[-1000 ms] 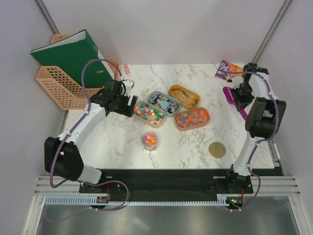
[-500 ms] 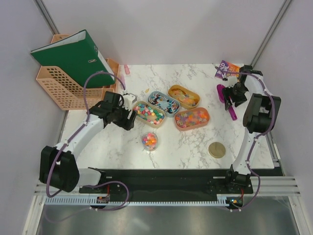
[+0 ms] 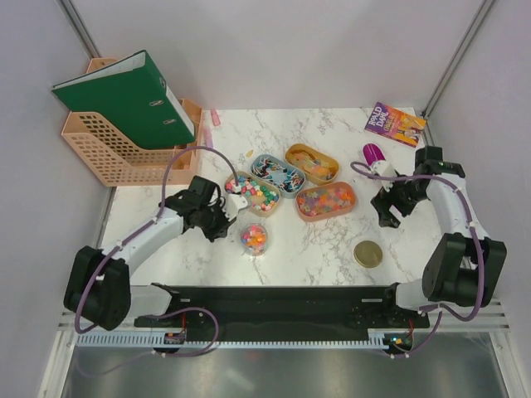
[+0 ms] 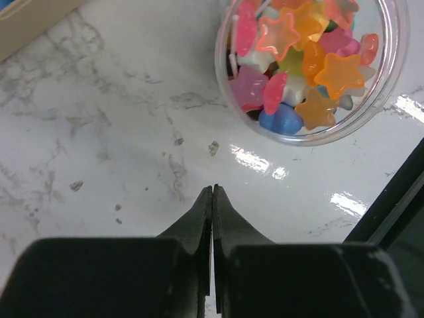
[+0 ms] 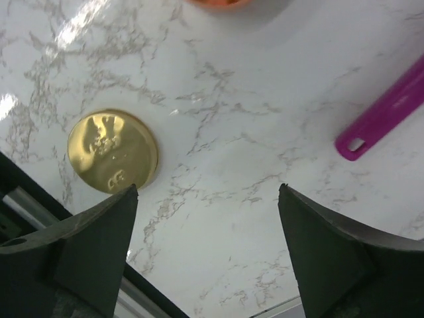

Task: Pack the candies
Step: Move the packing bottle to the center of the board.

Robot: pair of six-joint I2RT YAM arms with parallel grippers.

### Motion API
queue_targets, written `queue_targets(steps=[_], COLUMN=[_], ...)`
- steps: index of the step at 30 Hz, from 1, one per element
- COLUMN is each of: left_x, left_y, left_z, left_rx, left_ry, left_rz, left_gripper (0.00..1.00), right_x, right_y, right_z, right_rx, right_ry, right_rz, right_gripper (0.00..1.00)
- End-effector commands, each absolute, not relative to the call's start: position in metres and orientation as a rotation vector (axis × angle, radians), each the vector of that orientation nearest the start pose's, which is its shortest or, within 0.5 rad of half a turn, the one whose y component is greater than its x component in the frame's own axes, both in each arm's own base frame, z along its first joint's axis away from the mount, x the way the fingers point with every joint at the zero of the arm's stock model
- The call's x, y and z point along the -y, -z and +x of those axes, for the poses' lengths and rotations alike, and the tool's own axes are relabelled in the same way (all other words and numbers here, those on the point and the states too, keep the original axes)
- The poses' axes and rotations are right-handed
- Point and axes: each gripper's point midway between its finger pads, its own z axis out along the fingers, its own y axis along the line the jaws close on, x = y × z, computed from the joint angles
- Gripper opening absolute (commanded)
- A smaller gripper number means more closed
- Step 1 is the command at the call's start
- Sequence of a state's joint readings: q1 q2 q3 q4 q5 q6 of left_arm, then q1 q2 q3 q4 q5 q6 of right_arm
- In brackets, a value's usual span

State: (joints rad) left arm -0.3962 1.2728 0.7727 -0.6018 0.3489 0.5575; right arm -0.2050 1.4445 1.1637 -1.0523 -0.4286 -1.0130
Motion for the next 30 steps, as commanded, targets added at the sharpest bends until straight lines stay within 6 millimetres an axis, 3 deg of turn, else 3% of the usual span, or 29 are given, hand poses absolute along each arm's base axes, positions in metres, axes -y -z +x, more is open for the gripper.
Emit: queue_targets(steps=[1, 7, 13, 14, 15, 18, 21, 25, 27, 29, 30], left_x=[0.159, 0.186, 0.231, 0.235, 0.241, 0.264, 0.276, 0.287, 0.278, 0.264, 0.256], left_y=[-0.051, -0.035, -0.046, -0.044, -0.044, -0.05, -0.045, -0.055, -0.055, -0.056, -0.052], left_z=[0.227, 0.228, 0.222, 0.221, 0.221, 0.228, 0.231, 0.248, 0.245, 0.242, 0.236], left_rx=[-2.154, -2.143, -2.087, -2.091, -2.089, -2.054, -2.086, -2.133, -2.191, -2.237, -2.265], left_ry=[0.438, 0.49, 0.588, 0.597, 0.603, 0.623, 0.641, 0.593, 0.555, 0.498, 0.482], left_rz=[1.529, 1.608, 1.636, 1.641, 1.639, 1.646, 1.639, 1.555, 1.555, 1.552, 1.547], left_gripper=[0.02, 0.02, 0.02, 0.02, 0.02, 0.02, 0.02, 0.02, 0.14, 0.39, 0.44], right_x=[0.012, 0.016, 0.023, 0.023, 0.019, 0.013, 0.009, 0.001, -0.005, -0.006, -0.007], right_y=[-0.101, -0.111, -0.111, -0.109, -0.105, -0.103, -0.102, -0.1, -0.101, -0.099, -0.095], right_z=[0.249, 0.242, 0.233, 0.229, 0.213, 0.2, 0.2, 0.205, 0.204, 0.203, 0.2], right_rx=[-2.328, -2.306, -2.35, -2.32, -2.32, -2.198, -2.104, -2.064, -2.02, -1.918, -1.859], right_ry=[-0.315, -0.225, -0.183, -0.181, -0.238, -0.255, -0.25, -0.315, -0.356, -0.338, -0.31], right_rz=[-1.401, -1.413, -1.407, -1.47, -1.534, -1.686, -1.758, -1.763, -1.788, -1.881, -1.928], right_gripper=[0.97, 0.98, 0.98, 0.98, 0.98, 0.98, 0.98, 0.98, 0.98, 0.98, 0.98])
